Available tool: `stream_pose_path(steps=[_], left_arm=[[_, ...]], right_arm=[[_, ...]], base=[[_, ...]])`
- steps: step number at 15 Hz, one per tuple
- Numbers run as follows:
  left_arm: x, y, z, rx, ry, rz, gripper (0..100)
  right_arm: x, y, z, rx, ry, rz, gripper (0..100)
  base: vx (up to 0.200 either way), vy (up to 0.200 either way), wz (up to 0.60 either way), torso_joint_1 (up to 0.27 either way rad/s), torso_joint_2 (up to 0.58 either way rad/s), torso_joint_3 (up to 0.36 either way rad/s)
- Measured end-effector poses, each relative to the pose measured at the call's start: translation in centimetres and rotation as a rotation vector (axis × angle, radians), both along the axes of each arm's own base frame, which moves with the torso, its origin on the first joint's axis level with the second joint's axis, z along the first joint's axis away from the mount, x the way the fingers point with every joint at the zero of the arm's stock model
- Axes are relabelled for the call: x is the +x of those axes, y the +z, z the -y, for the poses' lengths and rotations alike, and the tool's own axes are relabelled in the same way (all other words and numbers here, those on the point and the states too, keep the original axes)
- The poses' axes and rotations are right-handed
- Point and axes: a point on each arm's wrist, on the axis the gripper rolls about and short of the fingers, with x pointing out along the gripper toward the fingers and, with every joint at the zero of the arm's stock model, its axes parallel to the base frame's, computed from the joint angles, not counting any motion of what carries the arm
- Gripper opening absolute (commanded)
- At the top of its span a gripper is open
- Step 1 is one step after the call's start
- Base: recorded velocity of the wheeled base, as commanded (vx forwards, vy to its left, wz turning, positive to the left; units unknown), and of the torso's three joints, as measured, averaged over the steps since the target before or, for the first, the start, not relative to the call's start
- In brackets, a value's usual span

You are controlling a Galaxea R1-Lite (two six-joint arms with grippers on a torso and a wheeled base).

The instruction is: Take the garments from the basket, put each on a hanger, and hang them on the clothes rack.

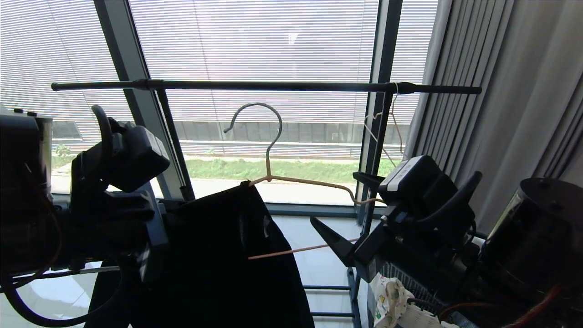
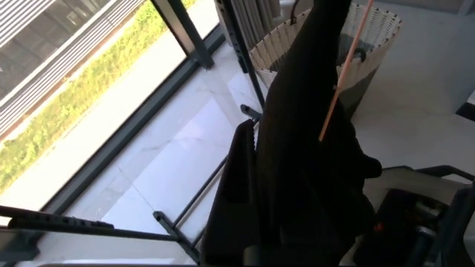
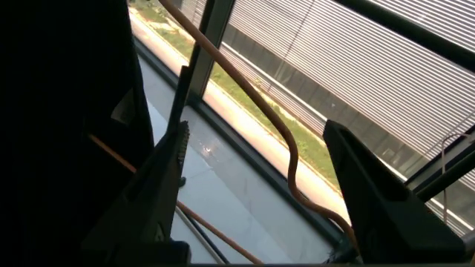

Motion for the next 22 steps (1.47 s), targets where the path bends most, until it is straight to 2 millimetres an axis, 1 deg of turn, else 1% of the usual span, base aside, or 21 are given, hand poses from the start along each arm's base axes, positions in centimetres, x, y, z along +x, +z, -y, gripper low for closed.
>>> stream_pose_path(steps=[2,4,7,9,11,13,15,16,18,20,22], left_arm=[[0.3,-0.9,-0.3,0.012,0.029,-0.014,0],[1.0,-1.5,-1.2,0.022,0.088,-0.038,0],[2.1,-1.9,-2.6,0.016,0.182,-0.067,0],[2.7,-1.3,-3.0,-0.028,0.228,-0.085,0],[3.2,0.2,-2.7,-0.081,0.226,-0.067,0],[3.5,1.9,-2.1,-0.11,0.199,-0.022,0],[3.7,2.6,-1.8,-0.118,0.185,-0.003,0],[3.8,2.7,-1.7,-0.12,0.18,0.002,0],[3.8,2.8,-1.5,-0.12,0.171,0.005,0],[3.7,2.9,-1.0,-0.12,0.15,0.005,0],[3.4,2.9,-0.5,-0.118,0.121,0.008,0]], right_arm=[[0.2,-0.3,0.3,-0.01,-0.033,-0.007,100],[0.4,-0.9,0.7,-0.029,-0.052,-0.019,100],[0.3,-1.9,1.5,-0.05,-0.063,-0.051,100],[0.0,-2.4,1.8,-0.029,-0.056,-0.105,100],[-0.3,-2.9,1.4,0.017,-0.042,-0.179,100],[-0.1,-4.0,0.3,0.05,-0.031,-0.271,100],[0.3,-4.3,-1.9,0.112,-0.013,-0.339,100],[0.7,-4.2,-3.1,0.144,-0.008,-0.357,100],[1.6,-4.7,-5.2,0.17,-0.004,-0.382,100],[2.1,-5.8,-6.5,0.152,-0.01,-0.395,100],[2.8,-7.0,-7.1,0.133,-0.052,-0.402,100]], base=[[0.0,0.0,0.0,0.0,0.0,0.0],[0.0,0.0,0.0,0.0,0.0,0.0],[0.0,0.0,0.0,0.0,0.0,0.0],[0.0,0.0,0.0,0.0,0.0,0.0],[0.0,0.0,0.0,0.0,0.0,0.0],[0.0,0.0,0.0,0.0,0.0,0.0],[0.0,0.0,0.0,0.0,0.0,0.0],[0.0,0.0,0.0,0.0,0.0,0.0],[0.0,0.0,0.0,0.0,0.0,0.0],[0.0,0.0,0.0,0.0,0.0,0.0],[0.0,0.0,0.0,0.0,0.0,0.0]])
